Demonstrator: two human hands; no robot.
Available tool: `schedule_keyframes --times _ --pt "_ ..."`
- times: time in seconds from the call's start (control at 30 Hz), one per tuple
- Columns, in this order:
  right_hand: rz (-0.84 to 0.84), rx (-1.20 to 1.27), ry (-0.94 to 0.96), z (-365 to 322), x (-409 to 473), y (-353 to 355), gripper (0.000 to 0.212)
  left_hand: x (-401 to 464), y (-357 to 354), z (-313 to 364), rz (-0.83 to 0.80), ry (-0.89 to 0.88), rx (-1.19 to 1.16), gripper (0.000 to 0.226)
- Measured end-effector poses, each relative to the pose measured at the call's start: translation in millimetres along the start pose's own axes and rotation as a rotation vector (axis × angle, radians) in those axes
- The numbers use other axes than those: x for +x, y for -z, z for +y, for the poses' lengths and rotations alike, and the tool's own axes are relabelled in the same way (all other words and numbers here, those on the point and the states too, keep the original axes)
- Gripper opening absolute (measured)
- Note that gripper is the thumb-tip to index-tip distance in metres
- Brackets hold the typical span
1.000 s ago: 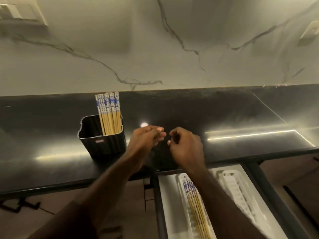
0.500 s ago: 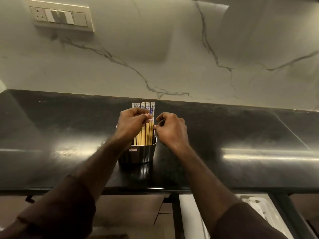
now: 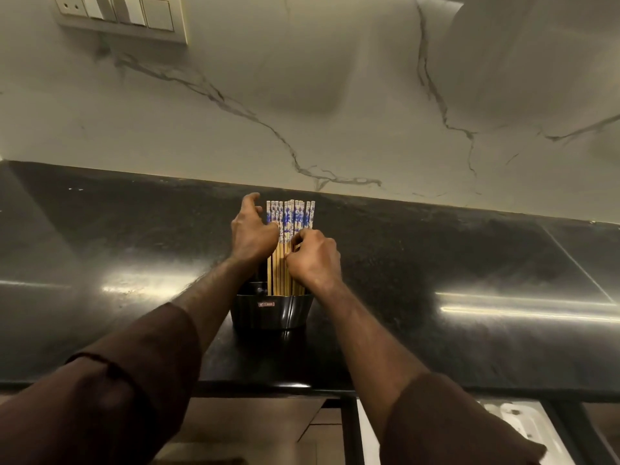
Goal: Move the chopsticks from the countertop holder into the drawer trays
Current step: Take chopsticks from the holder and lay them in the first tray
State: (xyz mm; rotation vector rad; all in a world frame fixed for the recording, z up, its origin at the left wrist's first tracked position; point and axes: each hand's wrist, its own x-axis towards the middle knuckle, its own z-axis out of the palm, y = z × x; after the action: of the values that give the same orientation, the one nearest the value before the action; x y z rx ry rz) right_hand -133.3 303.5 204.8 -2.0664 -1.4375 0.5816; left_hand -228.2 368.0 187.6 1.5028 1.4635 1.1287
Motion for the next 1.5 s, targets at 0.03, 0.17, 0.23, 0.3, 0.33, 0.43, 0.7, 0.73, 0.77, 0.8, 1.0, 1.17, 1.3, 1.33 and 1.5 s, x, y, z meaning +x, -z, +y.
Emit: schedule_keyframes --times 0.03,0.17,0.23,0.3,0.33,0.43,0.7,0.73,0.77,0.8,1.0,1.17,1.3,1.33,1.5 --pt "-0.007 -0.004 -0.008 1.1 2.0 -2.5 0.027 1.6 -1.5 -1.1 -0.019 0.026 -0.017 0.069" --pt "-0.035 0.005 -0.040 7.0 5.8 -10.0 0.030 7.2 -6.1 -6.9 -0.053 0.090 -0.055 0.076" --pt "-0.040 0.010 -0.036 9.4 6.4 -10.7 0.031 9.2 -7.8 -9.9 -0.048 0.105 -0.066 0.077" --pt "-0.044 0.030 -0.027 10.6 6.9 -9.8 0.032 10.4 -8.8 -12.7 -0.041 0.111 -0.082 0.078" --pt "-0.044 0.040 -0.026 11.2 6.9 -8.9 0.032 10.3 -9.1 -13.4 -0.037 0.111 -0.088 0.078" --pt "-0.051 0.055 -0.031 11.5 5.5 -6.2 0.028 9.5 -9.3 -14.3 -0.023 0.097 -0.100 0.079" --pt "-0.045 0.075 -0.022 13.5 0.2 -4.3 0.024 8.1 -7.3 -18.4 -0.002 0.054 -0.119 0.075" --pt "-0.042 0.074 -0.022 13.5 -0.3 -4.8 0.024 7.5 -6.5 -18.4 0.000 0.047 -0.119 0.075" --pt "-0.042 0.075 -0.023 13.1 -1.1 -4.6 0.024 7.0 -6.0 -17.9 -0.004 0.040 -0.122 0.075" --pt "-0.045 0.077 -0.026 12.8 -1.8 -5.0 0.025 6.6 -6.0 -17.5 -0.013 0.038 -0.124 0.075" --pt "-0.076 0.089 -0.041 13.6 -6.4 -2.3 0.025 8.1 -9.3 -18.1 -0.043 0.076 -0.139 0.077" --pt "-0.082 0.125 -0.037 15.6 -11.1 2.3 0.023 2.6 -7.7 -13.5 -0.001 0.098 -0.169 0.071" --pt "-0.083 0.135 -0.023 15.0 -10.1 2.8 0.025 -1.5 -1.7 -7.4 0.003 0.045 -0.158 0.068" --pt "-0.089 0.142 -0.020 14.4 -10.2 2.4 0.029 -3.0 0.7 -3.9 -0.006 0.022 -0.164 0.068" --pt "-0.206 0.268 0.004 9.2 -13.1 5.1 0.048 -7.8 13.7 22.4 -0.083 -0.108 -0.248 0.066"
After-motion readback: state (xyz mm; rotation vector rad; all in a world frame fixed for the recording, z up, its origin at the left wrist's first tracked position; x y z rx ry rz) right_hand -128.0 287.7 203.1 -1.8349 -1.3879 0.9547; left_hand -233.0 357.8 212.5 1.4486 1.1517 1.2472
